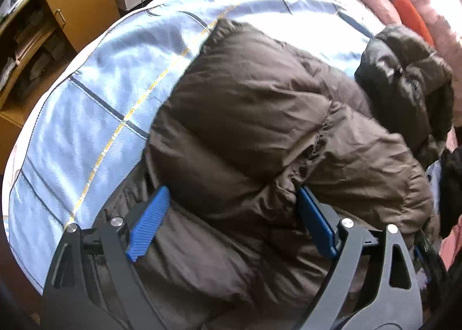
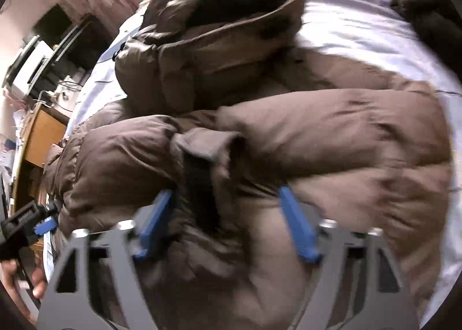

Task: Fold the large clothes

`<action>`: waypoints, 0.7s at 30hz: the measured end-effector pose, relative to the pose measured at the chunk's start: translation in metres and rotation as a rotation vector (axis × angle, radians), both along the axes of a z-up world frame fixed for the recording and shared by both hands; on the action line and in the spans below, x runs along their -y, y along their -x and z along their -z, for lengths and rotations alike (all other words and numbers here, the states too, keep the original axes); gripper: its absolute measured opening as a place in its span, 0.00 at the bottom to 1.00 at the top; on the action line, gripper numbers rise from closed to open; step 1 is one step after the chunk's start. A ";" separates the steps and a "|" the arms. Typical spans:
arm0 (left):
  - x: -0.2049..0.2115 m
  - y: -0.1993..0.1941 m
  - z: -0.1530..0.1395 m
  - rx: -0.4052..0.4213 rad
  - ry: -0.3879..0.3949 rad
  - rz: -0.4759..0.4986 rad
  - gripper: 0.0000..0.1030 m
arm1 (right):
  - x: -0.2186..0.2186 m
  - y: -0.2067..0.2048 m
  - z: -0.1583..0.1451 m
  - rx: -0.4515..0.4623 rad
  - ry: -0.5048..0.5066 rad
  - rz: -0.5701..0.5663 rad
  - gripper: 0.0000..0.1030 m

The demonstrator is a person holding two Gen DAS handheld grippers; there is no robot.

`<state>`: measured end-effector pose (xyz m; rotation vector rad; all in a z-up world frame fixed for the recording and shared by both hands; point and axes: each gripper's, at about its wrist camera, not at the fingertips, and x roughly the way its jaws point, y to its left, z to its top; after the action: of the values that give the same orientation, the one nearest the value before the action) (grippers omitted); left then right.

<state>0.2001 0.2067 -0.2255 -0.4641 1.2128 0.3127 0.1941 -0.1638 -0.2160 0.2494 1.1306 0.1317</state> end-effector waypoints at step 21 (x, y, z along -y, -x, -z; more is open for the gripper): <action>0.019 0.010 0.020 -0.149 -0.123 0.249 0.39 | -0.058 0.079 -0.021 0.111 -0.046 -0.243 0.52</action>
<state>0.1899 0.1874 -0.2458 -0.1830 1.3720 0.2090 0.1147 -0.1062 -0.1951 0.1425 1.0456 0.3829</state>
